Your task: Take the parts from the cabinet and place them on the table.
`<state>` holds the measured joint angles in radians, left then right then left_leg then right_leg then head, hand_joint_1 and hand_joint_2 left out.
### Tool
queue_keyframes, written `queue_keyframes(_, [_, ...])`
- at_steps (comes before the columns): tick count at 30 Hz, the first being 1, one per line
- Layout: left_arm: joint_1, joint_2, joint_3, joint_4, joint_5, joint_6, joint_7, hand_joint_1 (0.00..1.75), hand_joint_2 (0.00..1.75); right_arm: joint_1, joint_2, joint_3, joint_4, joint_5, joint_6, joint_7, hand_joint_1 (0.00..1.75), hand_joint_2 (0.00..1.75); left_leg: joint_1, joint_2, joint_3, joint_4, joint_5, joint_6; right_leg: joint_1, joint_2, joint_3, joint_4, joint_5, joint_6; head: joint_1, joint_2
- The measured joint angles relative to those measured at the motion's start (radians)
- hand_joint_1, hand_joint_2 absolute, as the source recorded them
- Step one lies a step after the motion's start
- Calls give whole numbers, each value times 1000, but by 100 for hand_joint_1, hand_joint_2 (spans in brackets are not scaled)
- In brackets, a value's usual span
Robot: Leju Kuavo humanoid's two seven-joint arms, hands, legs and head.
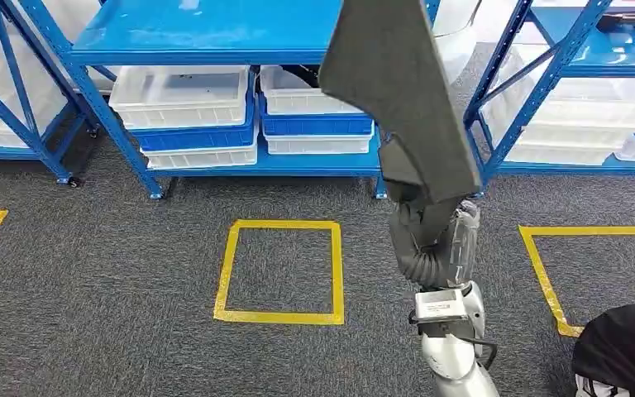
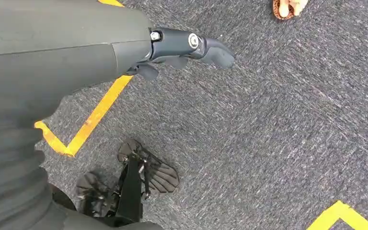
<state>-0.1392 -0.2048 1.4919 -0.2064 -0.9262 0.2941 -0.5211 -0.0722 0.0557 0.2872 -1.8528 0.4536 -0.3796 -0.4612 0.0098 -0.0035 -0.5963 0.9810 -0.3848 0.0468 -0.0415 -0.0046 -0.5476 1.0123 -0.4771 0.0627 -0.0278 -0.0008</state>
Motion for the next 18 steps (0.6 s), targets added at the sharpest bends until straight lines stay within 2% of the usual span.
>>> queue_keyframes(1, [0, 1, 0, 0, -2, 1, 0, 0, 175, -4, 0, -3, 2, 8, -1, -1, 175, 175, -9, -1, -10, 17, -7, -11, 3, 0, 3, -26, 1, -8, 1, 0])
queue_keyframes(2, [-1, 1, 0, 0, -2, 1, -1, 0, 175, -4, 2, -5, 2, 13, -1, -2, 175, 175, -8, -1, -14, 20, -9, -15, 6, 7, 9, -26, 5, -19, -1, 0])
queue_keyframes(4, [0, 1, 0, 0, -2, -2, -7, 0, 175, -4, 2, -8, 7, 53, -11, 6, 175, 175, -2, -1, -16, 16, 0, -29, 14, 6, 2, -21, 11, -34, -2, 0])
queue_keyframes(5, [0, 1, 0, 0, -2, -3, -9, 0, 175, -6, 2, -9, 9, 69, -16, 8, 175, 175, 2, -1, -18, 17, 2, -33, 9, 7, 2, -24, 15, -42, -2, 0])
queue_keyframes(6, [0, 2, 0, 0, -3, -4, -11, 0, 175, -9, 2, -9, 12, 79, -19, 11, 175, 175, 9, -1, -24, 30, -11, -38, 1, 7, 3, -25, 21, -50, -1, 0])
queue_keyframes(7, [0, 2, 0, 0, -3, -4, -14, 0, 175, -12, 3, -9, 14, 84, -19, 14, 175, 175, 10, 0, -38, 66, -45, -42, 2, 6, 2, -25, 23, -59, -3, 0])
queue_keyframes(9, [0, 2, 0, 0, -3, -4, -15, 0, 175, -14, 4, -10, 19, 86, -22, 15, 175, 175, 11, 0, -103, 230, -138, -52, 6, 4, -2, -25, 26, -65, -3, 0])
queue_keyframes(10, [0, 2, 0, 0, -3, -4, -15, 0, 175, -14, 4, -10, 22, 88, -23, 15, 175, 175, 11, 0, -136, 309, -171, -55, 9, 4, -5, -25, 26, -66, -3, 0])
queue_keyframes(11, [0, 2, 0, 0, -4, -4, -15, 0, 175, -14, 4, -11, 25, 90, -24, 16, 175, 175, 11, 0, -151, 349, -180, -55, 11, 4, -8, -24, 28, -69, -3, 0])
queue_keyframes(12, [1, 2, -1, 0, -6, -5, -15, 0, 175, -14, 4, -11, 27, 91, -26, 16, 175, 175, 11, 0, -140, 336, -166, -52, 14, 4, -8, -24, 28, -68, -3, 0])
queue_keyframes(13, [1, 2, -1, 0, -9, -5, -15, 0, 175, -14, 4, -12, 27, 94, -29, 19, 175, 175, 11, 0, -107, 282, -135, -47, 15, 4, -7, -24, 29, -68, -3, 0])
queue_keyframes(15, [0, 4, -2, 0, -19, 0, -10, 0, 175, -14, 4, -14, 26, 115, -40, 30, 175, 175, 8, 8, 2, 92, -54, -27, 20, 3, -2, -24, 29, -68, -3, 0])
queue_keyframes(16, [0, 7, -2, 0, -23, 2, -4, 0, 175, -12, 4, -15, 26, 123, -44, 32, 175, 175, -1, 34, 32, 37, -62, -15, 20, 2, -2, -25, 29, -67, -2, 0])
queue_keyframes(17, [-2, 9, -2, 0, -24, 3, -1, 0, 175, -10, 3, -15, 26, 130, -49, 33, 175, 175, -8, 32, 29, 35, -58, -11, 31, -1, -6, -24, 31, -62, -1, 0])
queue_keyframes(18, [-3, 9, -3, 0, -24, 6, 2, 0, 175, -4, 2, -15, 26, 130, -51, 33, 175, 175, -12, 26, 25, 36, -58, -8, 25, -3, -8, -24, 32, -60, -4, 0])
